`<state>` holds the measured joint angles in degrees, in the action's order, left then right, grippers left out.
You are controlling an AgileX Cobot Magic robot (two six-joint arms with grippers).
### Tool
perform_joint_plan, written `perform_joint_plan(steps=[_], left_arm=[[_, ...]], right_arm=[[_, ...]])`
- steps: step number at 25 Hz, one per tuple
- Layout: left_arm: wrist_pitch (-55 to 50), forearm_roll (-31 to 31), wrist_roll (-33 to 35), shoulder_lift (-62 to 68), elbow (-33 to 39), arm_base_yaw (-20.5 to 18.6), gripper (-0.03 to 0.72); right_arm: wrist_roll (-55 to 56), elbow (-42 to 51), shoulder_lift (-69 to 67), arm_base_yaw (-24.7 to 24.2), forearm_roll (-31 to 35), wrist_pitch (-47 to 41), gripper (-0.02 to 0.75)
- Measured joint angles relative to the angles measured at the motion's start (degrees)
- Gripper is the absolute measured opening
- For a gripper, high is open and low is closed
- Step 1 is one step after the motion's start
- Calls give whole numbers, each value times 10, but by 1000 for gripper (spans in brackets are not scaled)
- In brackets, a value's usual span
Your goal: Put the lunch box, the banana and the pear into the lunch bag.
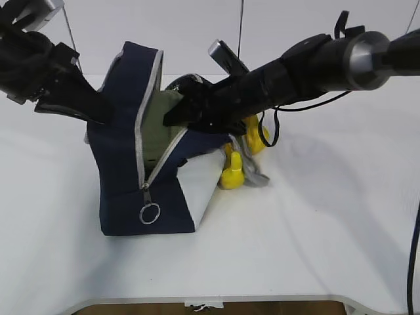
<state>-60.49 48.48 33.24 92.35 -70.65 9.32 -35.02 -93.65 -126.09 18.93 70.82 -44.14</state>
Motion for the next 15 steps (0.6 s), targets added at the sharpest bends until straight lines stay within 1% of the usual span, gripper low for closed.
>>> perform_joint_plan(steps=[11,15], left_arm=[[0,-3,0,0,0,0,-5],[0,-3,0,0,0,0,-5]], right_arm=[[2,-5,-28,0,7,-18,376],[3,-5,-28,0,7,-29,415]])
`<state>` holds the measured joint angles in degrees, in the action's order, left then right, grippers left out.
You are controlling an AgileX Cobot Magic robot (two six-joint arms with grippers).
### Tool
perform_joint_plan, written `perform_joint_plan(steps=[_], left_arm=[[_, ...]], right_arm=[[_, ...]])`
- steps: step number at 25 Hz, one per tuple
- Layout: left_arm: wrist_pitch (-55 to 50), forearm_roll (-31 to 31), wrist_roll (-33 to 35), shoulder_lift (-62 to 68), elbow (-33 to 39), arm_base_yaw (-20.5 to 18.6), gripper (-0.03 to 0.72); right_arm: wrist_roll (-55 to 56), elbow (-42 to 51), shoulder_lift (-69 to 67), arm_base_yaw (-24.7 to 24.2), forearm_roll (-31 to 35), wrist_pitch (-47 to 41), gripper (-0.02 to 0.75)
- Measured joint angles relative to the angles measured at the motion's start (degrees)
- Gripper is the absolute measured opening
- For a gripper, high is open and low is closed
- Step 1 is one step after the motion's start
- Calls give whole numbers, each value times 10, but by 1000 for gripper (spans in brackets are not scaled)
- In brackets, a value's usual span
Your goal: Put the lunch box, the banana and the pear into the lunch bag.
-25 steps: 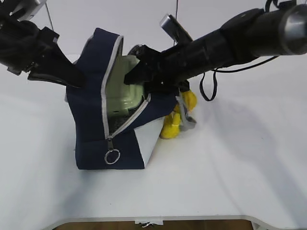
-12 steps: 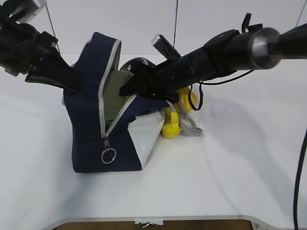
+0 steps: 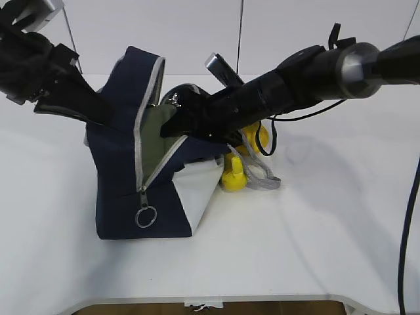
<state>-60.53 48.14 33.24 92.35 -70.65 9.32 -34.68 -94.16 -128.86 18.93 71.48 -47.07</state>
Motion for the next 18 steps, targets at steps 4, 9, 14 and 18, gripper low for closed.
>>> perform_joint_plan(steps=[4,9,14,18], left_arm=[[0,0,0,0,0,0,-5],[-2,-12,0,0,0,0,-6],[-4,-14,0,0,0,0,-5],[-4,-14,0,0,0,0,-6]], right_arm=[[1,-1,0,0,5,-18,508],[2,-1,8,0,-10,-27,534],[10,-1,48,0,-58,-36,539],[40,-12,84,0,-133,-40,540]])
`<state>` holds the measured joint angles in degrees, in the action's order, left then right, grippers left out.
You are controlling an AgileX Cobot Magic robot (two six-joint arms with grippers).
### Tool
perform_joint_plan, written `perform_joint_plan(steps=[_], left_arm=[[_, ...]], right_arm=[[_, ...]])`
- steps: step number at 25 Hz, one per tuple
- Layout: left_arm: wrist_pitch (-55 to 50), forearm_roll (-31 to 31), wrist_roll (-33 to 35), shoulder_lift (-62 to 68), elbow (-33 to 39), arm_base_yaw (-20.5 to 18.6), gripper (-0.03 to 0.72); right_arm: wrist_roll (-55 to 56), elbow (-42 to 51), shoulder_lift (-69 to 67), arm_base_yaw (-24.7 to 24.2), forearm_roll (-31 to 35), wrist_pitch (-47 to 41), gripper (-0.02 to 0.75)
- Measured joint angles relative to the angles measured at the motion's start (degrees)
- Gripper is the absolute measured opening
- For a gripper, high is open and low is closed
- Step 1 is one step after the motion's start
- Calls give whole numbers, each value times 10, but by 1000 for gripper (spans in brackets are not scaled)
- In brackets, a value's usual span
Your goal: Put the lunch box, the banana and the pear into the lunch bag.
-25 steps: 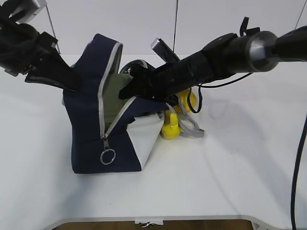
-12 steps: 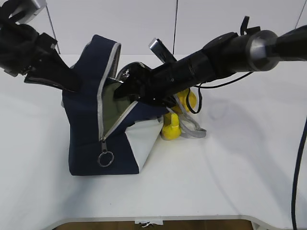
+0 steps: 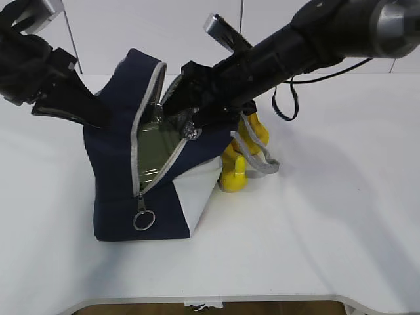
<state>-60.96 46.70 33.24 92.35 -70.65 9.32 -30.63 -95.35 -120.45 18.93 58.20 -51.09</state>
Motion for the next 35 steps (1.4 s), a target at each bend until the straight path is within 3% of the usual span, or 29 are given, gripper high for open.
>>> perform_joint_plan(steps=[5,16,27,35], left_arm=[[-1,0,0,0,0,0,-6],[-8,-1,0,0,0,0,-6],[-9,-21,0,0,0,0,-6],[-9,-25,0,0,0,0,-6]], right_arm=[[48,-7,42,0,-107,-24,540],[118,-14,101,0,-239,-144,540],[176,-38,140,1,-296,-191,540],[210,66,211,1,-327,-191,540]])
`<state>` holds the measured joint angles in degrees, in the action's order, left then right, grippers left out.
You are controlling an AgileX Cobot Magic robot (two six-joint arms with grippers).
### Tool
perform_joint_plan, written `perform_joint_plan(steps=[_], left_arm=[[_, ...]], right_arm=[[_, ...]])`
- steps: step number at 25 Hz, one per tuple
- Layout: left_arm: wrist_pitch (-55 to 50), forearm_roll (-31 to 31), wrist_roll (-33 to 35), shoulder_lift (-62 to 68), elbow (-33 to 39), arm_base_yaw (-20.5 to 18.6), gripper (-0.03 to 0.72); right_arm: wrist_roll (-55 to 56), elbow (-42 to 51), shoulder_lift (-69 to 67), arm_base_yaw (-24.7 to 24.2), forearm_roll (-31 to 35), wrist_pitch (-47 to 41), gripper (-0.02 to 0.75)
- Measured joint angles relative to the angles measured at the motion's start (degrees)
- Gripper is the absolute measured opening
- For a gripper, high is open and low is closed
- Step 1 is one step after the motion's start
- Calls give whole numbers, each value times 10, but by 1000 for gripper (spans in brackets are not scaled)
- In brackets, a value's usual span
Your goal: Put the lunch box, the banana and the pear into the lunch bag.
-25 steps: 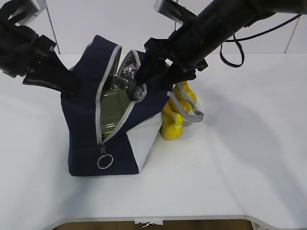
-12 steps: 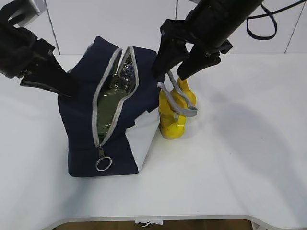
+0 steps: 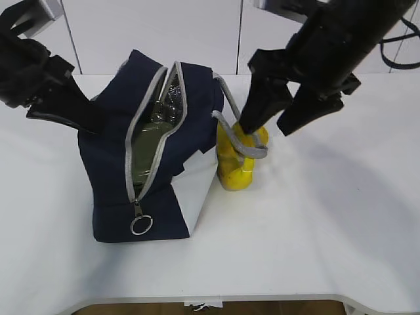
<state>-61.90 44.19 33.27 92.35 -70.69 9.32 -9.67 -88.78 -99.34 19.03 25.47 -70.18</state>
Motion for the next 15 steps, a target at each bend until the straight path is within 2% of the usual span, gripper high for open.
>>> perform_joint_plan(steps=[6,12,15], left_arm=[[0,-3,0,0,0,0,-6],[0,-3,0,0,0,0,-6],[0,-3,0,0,0,0,-6]], right_arm=[[5,101,59,0,10,0,540],[6,111,41,0,4,4,540],[23,114,20,0,-1,46,540]])
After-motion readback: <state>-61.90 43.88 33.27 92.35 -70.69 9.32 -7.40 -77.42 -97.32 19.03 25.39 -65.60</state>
